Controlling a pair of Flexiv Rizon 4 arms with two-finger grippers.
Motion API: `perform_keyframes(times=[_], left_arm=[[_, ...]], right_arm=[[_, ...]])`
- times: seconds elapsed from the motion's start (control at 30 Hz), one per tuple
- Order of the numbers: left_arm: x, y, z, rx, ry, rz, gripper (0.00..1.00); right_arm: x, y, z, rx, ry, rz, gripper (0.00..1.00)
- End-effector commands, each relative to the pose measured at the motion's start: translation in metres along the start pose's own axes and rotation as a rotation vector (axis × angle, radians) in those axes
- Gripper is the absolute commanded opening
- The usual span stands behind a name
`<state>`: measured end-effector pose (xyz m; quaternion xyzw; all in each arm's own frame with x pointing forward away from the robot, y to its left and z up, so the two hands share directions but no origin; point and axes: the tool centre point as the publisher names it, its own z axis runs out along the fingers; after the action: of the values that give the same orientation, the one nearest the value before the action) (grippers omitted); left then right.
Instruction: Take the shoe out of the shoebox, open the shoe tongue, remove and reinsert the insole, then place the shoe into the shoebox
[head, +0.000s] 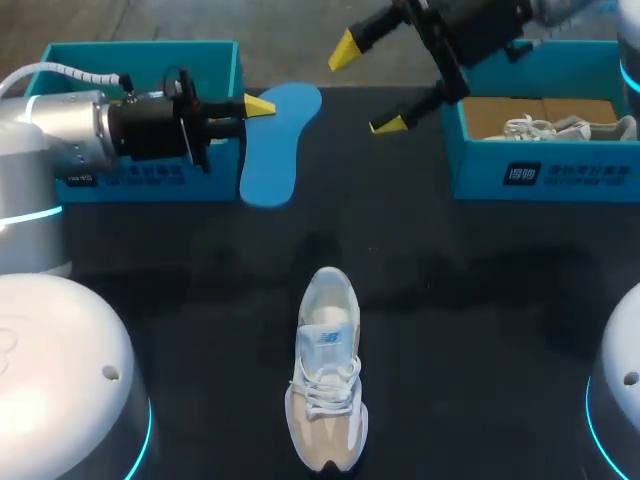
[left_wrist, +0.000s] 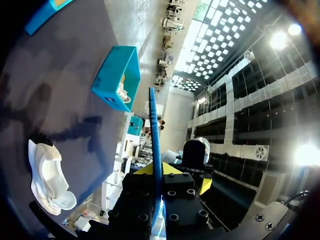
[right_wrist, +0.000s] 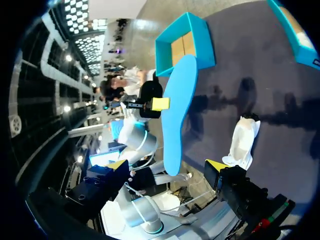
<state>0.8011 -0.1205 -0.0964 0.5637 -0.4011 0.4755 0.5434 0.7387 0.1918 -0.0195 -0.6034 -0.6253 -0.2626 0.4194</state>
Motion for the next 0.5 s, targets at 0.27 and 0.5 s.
perform_keyframes(times=[0.27,0.5], left_arm=[[0.001,0.001,0.0,0.002,-0.003,0.0,0.0],[0.001,0.001,0.0,0.002,-0.003,0.0,0.0]], right_arm=[[0.043,0.004,-0.005,0.003,-0.368,0.054,1.0],[0.067,0.01,-0.014,0.001,-0.516,0.113,1.0]])
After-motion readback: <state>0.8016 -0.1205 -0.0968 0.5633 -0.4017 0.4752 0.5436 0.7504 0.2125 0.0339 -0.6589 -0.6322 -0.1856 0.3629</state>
